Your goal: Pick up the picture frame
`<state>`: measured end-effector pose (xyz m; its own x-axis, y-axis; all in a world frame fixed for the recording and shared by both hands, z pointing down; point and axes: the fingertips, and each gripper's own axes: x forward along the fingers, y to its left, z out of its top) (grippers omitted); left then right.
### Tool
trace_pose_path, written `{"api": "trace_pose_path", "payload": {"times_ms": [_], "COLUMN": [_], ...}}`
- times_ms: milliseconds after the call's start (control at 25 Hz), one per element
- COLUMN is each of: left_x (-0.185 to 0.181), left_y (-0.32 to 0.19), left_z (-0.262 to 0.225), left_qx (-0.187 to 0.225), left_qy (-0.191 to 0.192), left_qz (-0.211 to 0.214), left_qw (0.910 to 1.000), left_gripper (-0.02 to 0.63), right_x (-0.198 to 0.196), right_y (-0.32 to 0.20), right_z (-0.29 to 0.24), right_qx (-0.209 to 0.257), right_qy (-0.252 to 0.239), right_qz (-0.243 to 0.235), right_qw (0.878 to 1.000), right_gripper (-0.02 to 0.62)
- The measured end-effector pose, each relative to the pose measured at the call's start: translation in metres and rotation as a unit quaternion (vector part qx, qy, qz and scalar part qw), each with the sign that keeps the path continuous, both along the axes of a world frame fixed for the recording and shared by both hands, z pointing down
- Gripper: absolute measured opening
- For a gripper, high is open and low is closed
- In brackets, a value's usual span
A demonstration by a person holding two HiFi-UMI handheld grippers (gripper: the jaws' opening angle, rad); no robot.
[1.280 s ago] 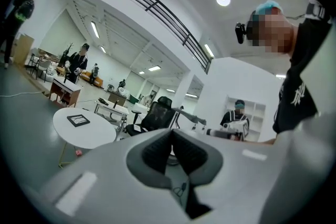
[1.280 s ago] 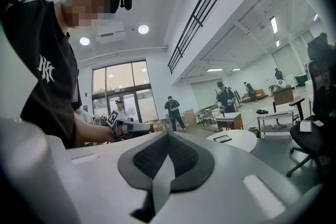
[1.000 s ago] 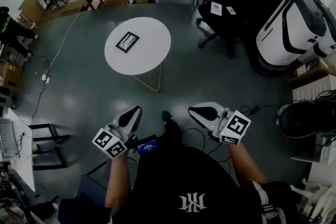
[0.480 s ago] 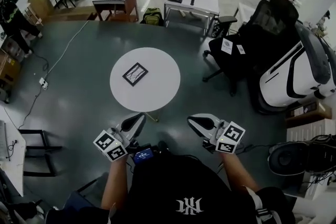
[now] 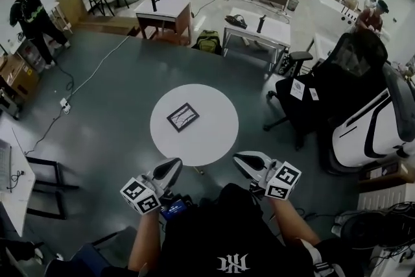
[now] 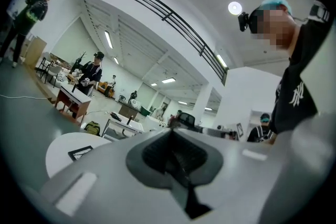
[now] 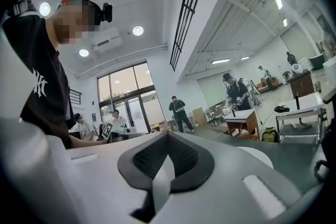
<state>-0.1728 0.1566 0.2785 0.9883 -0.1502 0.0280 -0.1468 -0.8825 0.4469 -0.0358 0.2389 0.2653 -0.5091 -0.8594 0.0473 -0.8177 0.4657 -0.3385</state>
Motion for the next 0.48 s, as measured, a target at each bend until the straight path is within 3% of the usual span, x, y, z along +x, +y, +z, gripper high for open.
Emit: {"api": "trace_pose_path", "payload": {"times_ms": [200, 480], "left_x": [0.008, 0.034], "left_y": [-0.032, -0.090], "left_z": [0.005, 0.007], "left_qx": [0.002, -0.010], "left_qy": [-0.013, -0.022], "left_qz": [-0.020, -0.085], "left_qw": [0.9997, 0.9960], "left_gripper": [0.003, 0.003], "right_x": [0.011, 0.048], "right_y": [-0.050, -0.129], "right_z": [0.003, 0.012], "right_qx": [0.000, 0.000], "right_qy": [-0.013, -0.022], "right_qz": [-0.031, -0.086], "right_qw": [0.999, 0.996], "right_gripper": [-0.006, -0.006]}}
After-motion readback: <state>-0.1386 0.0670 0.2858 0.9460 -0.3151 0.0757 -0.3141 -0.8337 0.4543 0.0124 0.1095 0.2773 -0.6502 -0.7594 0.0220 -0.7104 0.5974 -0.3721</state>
